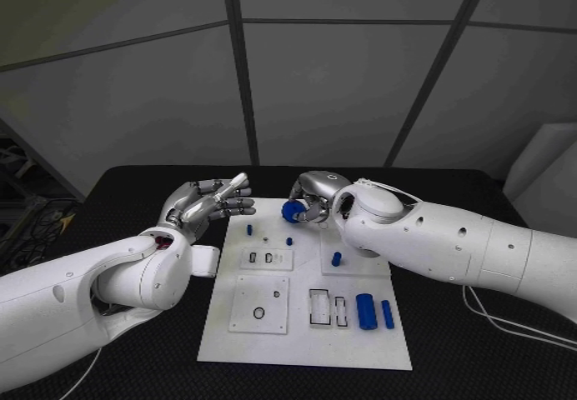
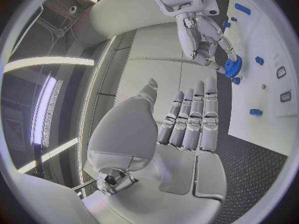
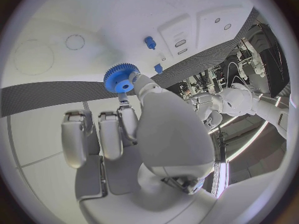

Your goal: Assemble the parts on the task board

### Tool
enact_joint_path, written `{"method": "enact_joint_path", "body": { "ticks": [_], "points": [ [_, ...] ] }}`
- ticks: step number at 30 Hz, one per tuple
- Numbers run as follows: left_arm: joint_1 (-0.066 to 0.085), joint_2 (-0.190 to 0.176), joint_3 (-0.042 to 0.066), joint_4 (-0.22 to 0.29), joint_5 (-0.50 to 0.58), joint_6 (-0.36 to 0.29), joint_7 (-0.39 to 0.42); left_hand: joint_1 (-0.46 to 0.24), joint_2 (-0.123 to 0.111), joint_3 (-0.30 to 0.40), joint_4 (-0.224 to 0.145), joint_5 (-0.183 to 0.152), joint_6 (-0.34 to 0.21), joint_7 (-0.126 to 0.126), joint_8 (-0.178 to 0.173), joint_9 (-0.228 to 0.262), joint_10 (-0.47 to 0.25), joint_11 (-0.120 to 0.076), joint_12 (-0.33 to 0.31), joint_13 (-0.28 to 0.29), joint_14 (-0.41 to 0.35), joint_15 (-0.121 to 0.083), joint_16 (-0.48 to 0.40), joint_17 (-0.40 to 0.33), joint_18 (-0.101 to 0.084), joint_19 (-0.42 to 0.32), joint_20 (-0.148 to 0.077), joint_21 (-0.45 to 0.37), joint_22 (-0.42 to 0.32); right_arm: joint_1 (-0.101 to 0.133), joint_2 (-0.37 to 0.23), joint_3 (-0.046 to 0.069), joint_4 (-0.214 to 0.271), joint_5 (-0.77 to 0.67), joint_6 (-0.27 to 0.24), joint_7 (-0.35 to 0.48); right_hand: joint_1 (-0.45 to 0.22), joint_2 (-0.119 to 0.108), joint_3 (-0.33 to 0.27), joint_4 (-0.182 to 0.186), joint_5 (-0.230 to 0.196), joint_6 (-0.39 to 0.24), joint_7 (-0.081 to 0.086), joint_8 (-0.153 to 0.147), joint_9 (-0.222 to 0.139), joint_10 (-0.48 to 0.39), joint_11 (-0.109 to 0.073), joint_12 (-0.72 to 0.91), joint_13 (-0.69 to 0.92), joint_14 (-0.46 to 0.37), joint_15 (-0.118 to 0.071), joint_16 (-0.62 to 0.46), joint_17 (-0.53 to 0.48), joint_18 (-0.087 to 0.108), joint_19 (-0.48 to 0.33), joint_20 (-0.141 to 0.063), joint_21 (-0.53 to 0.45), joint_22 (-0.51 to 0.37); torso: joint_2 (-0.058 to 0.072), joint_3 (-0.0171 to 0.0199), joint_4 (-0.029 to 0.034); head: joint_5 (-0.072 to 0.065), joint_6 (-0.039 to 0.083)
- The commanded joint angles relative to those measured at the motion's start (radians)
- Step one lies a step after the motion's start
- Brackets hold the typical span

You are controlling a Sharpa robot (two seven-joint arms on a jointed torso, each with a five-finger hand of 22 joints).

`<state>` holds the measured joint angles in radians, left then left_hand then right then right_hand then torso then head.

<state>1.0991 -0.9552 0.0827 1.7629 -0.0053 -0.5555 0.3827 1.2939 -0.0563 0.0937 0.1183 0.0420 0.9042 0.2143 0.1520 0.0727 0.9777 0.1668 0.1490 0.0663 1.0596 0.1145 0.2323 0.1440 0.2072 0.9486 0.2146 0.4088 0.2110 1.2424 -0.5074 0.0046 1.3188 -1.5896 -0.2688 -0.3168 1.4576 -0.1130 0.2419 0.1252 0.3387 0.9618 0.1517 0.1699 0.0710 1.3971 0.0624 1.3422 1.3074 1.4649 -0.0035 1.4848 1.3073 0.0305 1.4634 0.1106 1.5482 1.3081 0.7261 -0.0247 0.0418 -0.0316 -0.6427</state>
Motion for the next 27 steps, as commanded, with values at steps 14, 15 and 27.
{"method": "enact_joint_path", "body": {
  "ticks": [14,15,27],
  "points": [
    [0.004,0.007,0.001,0.006,-0.008,0.009,0.004,0.0,0.007,-0.001,-0.009,0.004,0.0,0.004,-0.007,-0.001,0.001,0.003,-0.007,0.0,0.0,0.005,-0.008,0.001,-0.03,0.005,0.003,0.006,0.001,0.002,0.082,-0.008,-0.084,-0.014,0.009,0.026,-0.012,0.003,0.007,0.001,0.004,0.007,0.001,0.005,0.001,0.008,0.001,0.009,0.011,0.068,-0.005,0.005,0.07,-0.02,0.073,-0.005,0.005,0.22,0.002,-0.0022,0.004,0.001,-0.007],
    [0.004,0.007,0.001,0.006,-0.009,0.009,0.004,0.0,0.007,-0.001,-0.009,0.004,0.0,0.004,-0.007,-0.001,0.001,0.003,-0.007,0.0,0.0,0.005,-0.008,0.001,-0.03,0.005,0.003,0.006,0.001,0.002,0.085,-0.009,-0.088,-0.014,0.012,0.027,-0.012,0.003,0.007,0.001,0.004,0.007,0.001,0.005,0.001,0.008,0.001,0.009,0.011,0.068,-0.005,0.005,0.07,-0.02,0.073,-0.005,0.005,0.22,0.003,-0.0021,0.0042,0.001,-0.007],
    [0.005,0.006,0.002,0.006,-0.01,0.008,0.004,0.0,0.007,-0.001,-0.009,0.004,0.0,0.004,-0.007,-0.001,0.001,0.003,-0.007,0.0,0.0,0.005,-0.008,0.001,-0.03,0.005,0.003,0.006,0.001,0.002,0.094,-0.015,-0.106,-0.014,0.056,0.018,-0.016,0.0,0.009,0.0,0.003,0.006,0.001,0.002,0.0,0.007,0.001,0.008,0.01,0.068,-0.004,0.005,0.068,-0.02,0.072,-0.005,0.005,0.219,0.002,0.0005,0.0004,0.006,-0.012]
  ]
}}
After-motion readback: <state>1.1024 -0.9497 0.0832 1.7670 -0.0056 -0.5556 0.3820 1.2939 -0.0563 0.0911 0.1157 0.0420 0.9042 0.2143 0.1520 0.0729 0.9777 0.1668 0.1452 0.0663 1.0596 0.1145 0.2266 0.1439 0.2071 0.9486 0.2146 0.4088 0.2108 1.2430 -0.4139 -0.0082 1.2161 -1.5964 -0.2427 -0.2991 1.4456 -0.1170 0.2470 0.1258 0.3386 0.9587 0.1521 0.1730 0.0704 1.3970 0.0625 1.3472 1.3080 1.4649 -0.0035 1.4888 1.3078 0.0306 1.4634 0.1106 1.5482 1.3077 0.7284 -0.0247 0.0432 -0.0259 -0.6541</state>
